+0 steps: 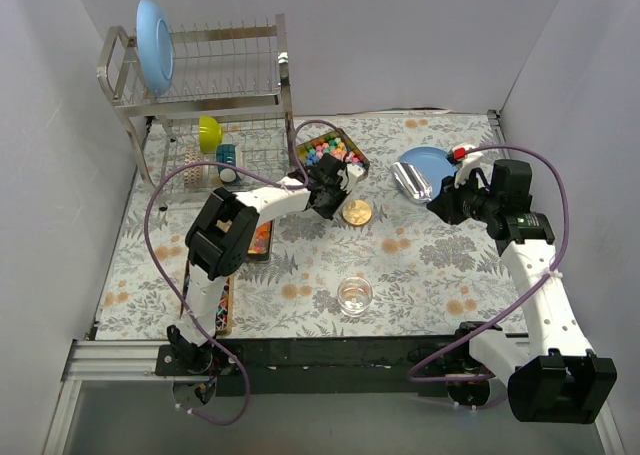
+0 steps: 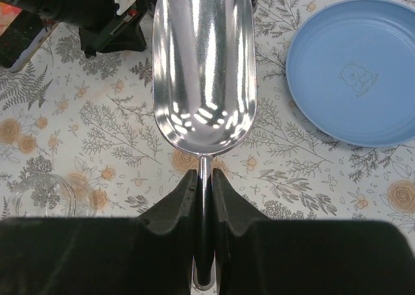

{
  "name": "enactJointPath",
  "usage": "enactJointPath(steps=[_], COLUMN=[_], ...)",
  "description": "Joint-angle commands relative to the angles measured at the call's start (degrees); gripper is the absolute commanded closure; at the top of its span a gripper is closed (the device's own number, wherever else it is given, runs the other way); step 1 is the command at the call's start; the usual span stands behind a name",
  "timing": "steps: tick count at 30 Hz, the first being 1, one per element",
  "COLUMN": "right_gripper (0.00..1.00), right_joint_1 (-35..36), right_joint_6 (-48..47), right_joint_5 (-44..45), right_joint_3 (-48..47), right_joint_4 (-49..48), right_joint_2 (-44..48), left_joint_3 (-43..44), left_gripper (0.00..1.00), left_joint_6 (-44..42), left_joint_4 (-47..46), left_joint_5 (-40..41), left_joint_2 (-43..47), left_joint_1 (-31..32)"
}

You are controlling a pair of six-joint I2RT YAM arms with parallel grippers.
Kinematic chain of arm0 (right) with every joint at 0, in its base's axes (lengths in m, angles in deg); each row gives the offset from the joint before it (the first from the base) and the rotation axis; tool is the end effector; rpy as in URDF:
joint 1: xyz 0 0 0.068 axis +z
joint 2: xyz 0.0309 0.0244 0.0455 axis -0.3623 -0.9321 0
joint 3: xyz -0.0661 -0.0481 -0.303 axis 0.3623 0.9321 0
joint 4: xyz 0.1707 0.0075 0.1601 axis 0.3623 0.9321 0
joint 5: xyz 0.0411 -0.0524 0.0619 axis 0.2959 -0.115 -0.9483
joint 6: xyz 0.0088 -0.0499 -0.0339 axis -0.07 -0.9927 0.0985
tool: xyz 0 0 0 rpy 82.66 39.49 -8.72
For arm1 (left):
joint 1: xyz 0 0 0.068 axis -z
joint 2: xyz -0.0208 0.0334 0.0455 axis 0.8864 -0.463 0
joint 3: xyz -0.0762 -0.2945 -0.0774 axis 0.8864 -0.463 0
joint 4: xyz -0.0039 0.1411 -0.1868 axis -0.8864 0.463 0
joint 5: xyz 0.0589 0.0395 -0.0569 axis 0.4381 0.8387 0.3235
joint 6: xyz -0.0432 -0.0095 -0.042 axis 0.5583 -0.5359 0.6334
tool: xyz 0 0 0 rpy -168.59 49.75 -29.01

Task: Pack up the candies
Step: Move the bottle lid to the center of the board.

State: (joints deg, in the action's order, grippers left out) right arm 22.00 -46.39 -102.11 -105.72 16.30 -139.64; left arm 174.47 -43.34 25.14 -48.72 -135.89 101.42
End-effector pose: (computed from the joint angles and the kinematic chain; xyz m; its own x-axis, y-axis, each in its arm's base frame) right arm 0.1727 0.0253 0.3590 -0.4059 -0.2110 -0.8892 -0.5517 0.8322 0.0544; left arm 0.3537 -0.2873 0.2051 -0.8915 0.0503 -0.4503 0.1985 0.9368 -0.2882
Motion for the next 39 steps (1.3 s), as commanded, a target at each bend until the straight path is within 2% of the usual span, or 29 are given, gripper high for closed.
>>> enactJointPath(steps=[1, 11, 18, 19, 24, 27, 31, 36, 39], right_gripper=[0.99, 0.99, 0.99, 0.99, 0.99, 0.99, 0.99, 0.99, 0.99], right_joint_1=[-0.23, -0.23, -0.14, -1.79, -2.51, -2.86, -3.04, -3.04, -3.04], right_joint_6=[1.02, 1.45, 2.42, 2.77, 2.68, 3.21, 4.53, 5.41, 5.41], right_joint_5=[-1.45, -0.92, 0.57, 1.97, 5.58, 6.29, 6.29, 6.20, 6.46], right_joint_3=[1.57, 3.77, 3.42, 2.37, 0.69, 0.60, 0.78, 0.25, 0.16], right_joint_4=[-2.78, -2.52, -1.82, -1.21, -0.06, -0.68, -2.08, -3.49, -3.31], right_joint_2=[2.12, 4.23, 6.34, 6.51, 6.87, 6.17, 5.55, 5.29, 5.11], left_joint_3=[1.07, 6.69, 8.80, 9.15, 10.12, 7.14, 7.39, 14.75, 19.41], left_gripper=[1.00, 1.00, 1.00, 1.00, 1.00, 1.00, 1.00, 1.00, 1.00], left_joint_6=[-2.55, -1.49, -0.88, -0.27, 1.93, 2.46, 2.90, 2.29, 1.50], left_joint_4=[-1.29, -4.45, -5.95, -6.12, -4.11, -3.84, -4.01, -4.81, -4.98], left_joint_5=[1.35, 2.84, -1.01, -1.11, 2.22, 3.72, 5.48, 7.06, 5.39], left_joint_2=[-1.88, -7.24, -9.35, -9.79, -9.19, -7.86, -9.61, -14.88, -18.22], left_joint_1=[1.60, 7.84, 10.04, 10.30, 9.95, 8.37, 6.09, 4.85, 4.68])
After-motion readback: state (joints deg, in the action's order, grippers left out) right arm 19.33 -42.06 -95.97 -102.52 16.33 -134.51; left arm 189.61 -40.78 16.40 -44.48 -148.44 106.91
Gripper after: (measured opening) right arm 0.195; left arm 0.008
